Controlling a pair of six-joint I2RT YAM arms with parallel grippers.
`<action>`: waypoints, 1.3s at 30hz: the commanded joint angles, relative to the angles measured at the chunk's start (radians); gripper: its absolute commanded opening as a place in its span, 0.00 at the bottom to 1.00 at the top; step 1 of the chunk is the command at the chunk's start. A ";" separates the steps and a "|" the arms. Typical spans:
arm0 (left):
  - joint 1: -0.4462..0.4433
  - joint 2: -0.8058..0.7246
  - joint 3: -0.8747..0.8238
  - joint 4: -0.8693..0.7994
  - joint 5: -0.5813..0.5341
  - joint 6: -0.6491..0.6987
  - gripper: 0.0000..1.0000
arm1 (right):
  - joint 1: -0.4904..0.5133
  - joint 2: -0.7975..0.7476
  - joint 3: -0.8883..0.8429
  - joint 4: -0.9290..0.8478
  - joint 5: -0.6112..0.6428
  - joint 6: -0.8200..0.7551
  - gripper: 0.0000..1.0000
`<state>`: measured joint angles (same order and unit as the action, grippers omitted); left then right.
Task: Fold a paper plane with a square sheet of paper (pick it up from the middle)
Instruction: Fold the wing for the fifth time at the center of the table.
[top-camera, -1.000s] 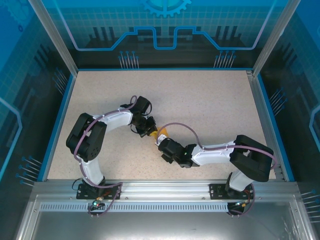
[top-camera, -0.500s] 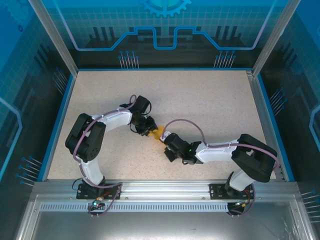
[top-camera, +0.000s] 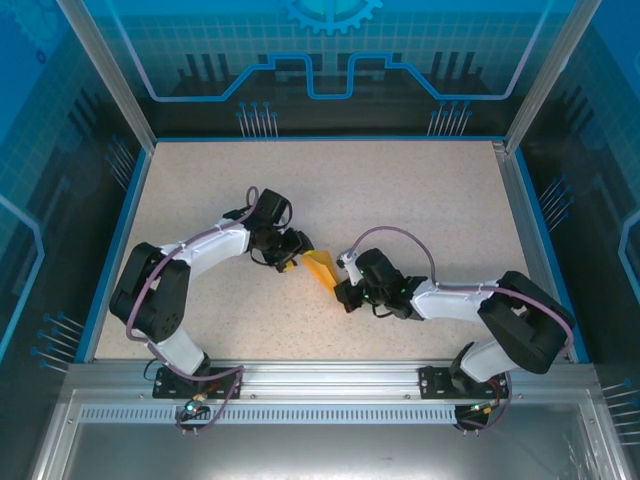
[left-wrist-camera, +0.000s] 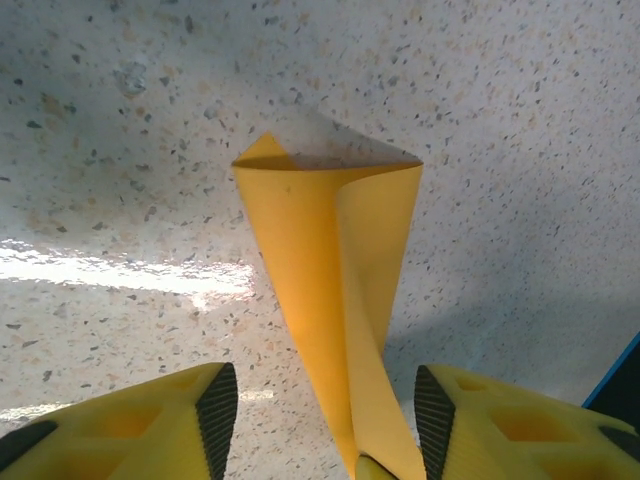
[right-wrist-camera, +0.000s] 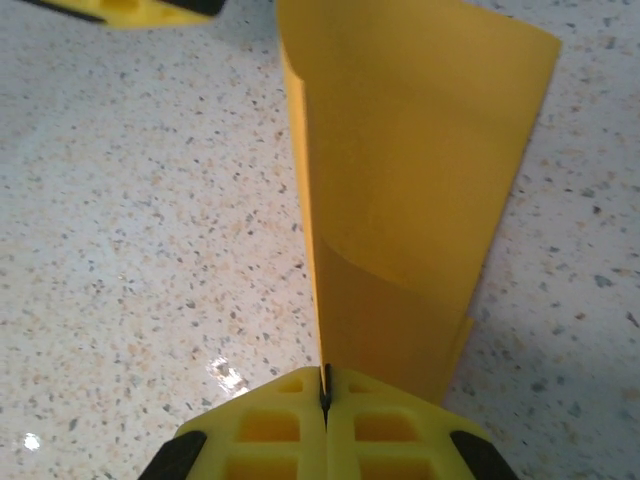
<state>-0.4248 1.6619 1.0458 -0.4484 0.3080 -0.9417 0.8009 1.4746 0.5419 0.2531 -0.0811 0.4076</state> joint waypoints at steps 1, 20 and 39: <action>-0.018 -0.017 -0.030 0.053 0.036 -0.030 0.58 | -0.017 0.037 0.001 0.058 -0.088 0.036 0.00; -0.030 -0.095 -0.110 0.065 -0.036 -0.056 0.61 | -0.128 0.157 -0.002 0.160 -0.318 0.221 0.00; -0.032 -0.102 -0.146 0.106 -0.022 -0.060 0.57 | -0.206 0.252 -0.027 0.251 -0.430 0.374 0.00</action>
<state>-0.4500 1.5894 0.9268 -0.3603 0.2810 -0.9955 0.6132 1.7000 0.5331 0.4801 -0.4782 0.7486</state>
